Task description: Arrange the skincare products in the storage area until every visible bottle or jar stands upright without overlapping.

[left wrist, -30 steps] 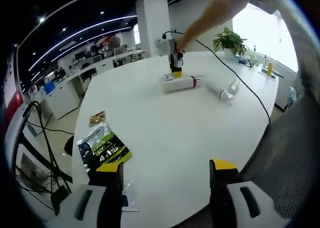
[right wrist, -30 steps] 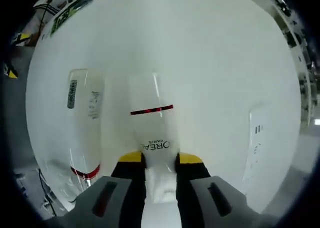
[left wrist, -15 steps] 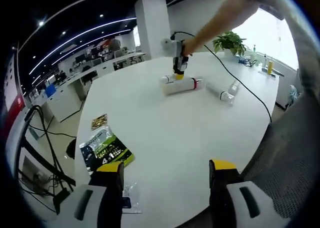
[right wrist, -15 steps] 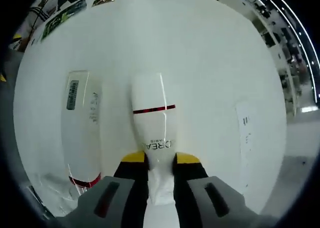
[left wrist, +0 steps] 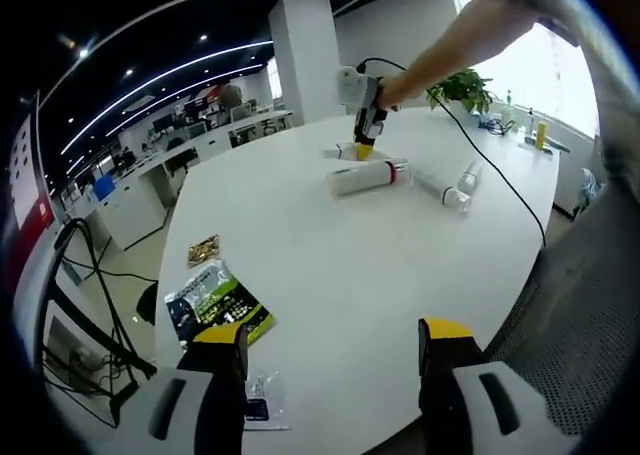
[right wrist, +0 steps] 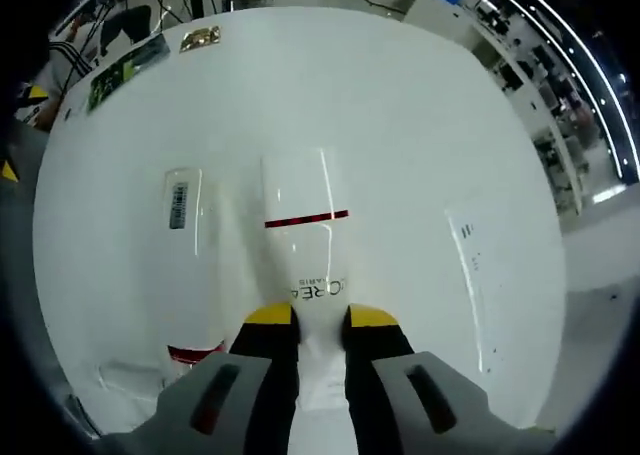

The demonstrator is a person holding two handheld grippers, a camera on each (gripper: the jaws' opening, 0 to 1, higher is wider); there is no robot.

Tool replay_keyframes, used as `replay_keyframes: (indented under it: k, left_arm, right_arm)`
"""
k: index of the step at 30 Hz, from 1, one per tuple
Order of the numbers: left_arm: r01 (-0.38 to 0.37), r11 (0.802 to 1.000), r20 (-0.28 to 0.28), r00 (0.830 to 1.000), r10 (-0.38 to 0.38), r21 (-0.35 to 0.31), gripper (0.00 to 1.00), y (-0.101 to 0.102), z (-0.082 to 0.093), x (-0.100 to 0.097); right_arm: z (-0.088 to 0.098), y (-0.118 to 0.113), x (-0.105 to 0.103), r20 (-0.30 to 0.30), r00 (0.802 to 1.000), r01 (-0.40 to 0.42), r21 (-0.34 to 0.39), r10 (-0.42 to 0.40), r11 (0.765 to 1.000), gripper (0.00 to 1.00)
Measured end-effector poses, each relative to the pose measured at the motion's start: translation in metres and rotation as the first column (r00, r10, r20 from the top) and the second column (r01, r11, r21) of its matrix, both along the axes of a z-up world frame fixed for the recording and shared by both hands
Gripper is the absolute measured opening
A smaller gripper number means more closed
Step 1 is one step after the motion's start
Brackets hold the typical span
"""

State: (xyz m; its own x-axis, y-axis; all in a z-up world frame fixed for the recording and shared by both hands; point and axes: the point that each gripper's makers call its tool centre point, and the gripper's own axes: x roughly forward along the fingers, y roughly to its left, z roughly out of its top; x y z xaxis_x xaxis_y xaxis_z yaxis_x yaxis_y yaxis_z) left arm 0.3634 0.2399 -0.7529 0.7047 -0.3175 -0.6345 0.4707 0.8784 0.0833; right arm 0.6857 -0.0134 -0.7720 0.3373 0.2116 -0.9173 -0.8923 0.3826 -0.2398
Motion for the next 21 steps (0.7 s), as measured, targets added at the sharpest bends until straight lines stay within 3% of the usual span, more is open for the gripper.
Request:
replay_keyframes:
  k: [4, 9, 14, 16, 19, 21]
  left_arm:
    - [0.008, 1.0, 0.006, 1.0, -0.008, -0.007, 0.71, -0.002, 0.002, 0.0]
    - [0.038, 0.999, 0.008, 0.999, -0.038, -0.036, 0.67, -0.01, 0.005, -0.002]
    - [0.057, 0.997, 0.028, 0.998, -0.055, -0.05, 0.66, -0.013, 0.009, -0.002]
    - [0.064, 0.996, 0.029, 0.998, -0.063, -0.055, 0.66, -0.014, 0.009, -0.003]
    - [0.081, 0.995, 0.038, 0.996, -0.079, -0.053, 0.69, -0.016, 0.011, -0.004]
    - [0.09, 0.995, 0.062, 0.994, -0.086, -0.052, 0.73, -0.018, 0.015, -0.003]
  right_arm:
    - [0.032, 0.0, -0.009, 0.029, 0.998, 0.057, 0.093, -0.06, 0.994, 0.13]
    - [0.056, 0.008, -0.041, 0.063, 0.997, 0.033, 0.122, -0.041, 0.992, 0.14]
    - [0.068, 0.031, -0.096, 0.081, 0.997, -0.001, 0.183, -0.014, 0.983, 0.14]
    - [0.072, 0.045, -0.123, 0.05, 0.997, 0.036, 0.272, -0.052, 0.962, 0.14]
    - [0.075, 0.066, -0.158, -0.036, 0.99, 0.138, 0.429, -0.135, 0.893, 0.14]
    - [0.076, 0.077, -0.184, -0.035, 0.992, 0.121, 0.445, -0.118, 0.887, 0.14]
